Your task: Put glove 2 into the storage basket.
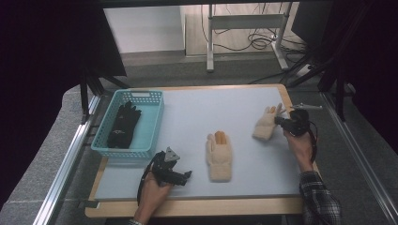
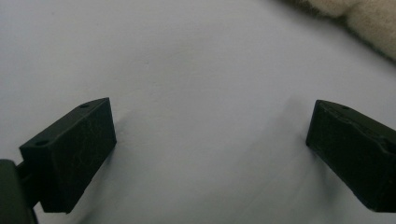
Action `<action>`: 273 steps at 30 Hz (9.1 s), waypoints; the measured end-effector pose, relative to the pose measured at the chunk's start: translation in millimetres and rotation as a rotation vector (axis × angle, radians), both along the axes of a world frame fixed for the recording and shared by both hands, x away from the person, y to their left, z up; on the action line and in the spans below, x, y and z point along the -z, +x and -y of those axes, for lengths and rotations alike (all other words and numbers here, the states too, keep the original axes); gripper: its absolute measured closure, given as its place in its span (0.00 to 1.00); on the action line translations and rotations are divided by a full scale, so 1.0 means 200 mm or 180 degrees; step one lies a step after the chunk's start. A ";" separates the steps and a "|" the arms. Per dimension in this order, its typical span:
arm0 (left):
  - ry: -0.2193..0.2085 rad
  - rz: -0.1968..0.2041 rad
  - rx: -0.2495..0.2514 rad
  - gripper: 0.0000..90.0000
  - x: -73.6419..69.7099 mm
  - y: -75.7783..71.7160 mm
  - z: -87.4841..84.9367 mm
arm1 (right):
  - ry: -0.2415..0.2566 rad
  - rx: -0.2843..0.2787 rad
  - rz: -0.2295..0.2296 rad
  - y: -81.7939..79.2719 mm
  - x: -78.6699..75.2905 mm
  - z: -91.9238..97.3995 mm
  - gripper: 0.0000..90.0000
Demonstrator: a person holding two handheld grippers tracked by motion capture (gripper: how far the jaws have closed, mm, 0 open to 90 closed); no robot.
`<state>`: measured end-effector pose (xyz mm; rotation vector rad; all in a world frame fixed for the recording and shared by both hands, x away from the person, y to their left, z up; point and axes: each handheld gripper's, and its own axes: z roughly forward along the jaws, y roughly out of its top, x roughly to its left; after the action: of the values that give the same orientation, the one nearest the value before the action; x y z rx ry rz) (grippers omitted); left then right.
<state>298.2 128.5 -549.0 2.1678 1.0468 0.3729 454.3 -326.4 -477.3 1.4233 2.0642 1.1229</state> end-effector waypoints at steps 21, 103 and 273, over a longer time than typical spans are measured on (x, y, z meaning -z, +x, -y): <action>-0.0003 0.0009 -0.0005 0.02 0.00 0.00 0.00 | 0.0066 -0.0721 0.0233 -0.38 -0.27 -0.29 0.96; -0.0013 0.0013 -0.0012 0.02 0.00 0.00 0.00 | -0.0130 -0.1008 -0.0155 -0.58 0.02 -0.81 0.49; 0.0095 -0.0215 0.0093 0.68 -0.39 0.33 0.23 | -0.0603 -0.0579 0.0016 -0.52 0.27 -0.28 0.25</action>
<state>364.7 81.9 -471.7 2.2335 1.0512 0.3055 351.0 -270.6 -530.4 1.1618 2.2658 0.9653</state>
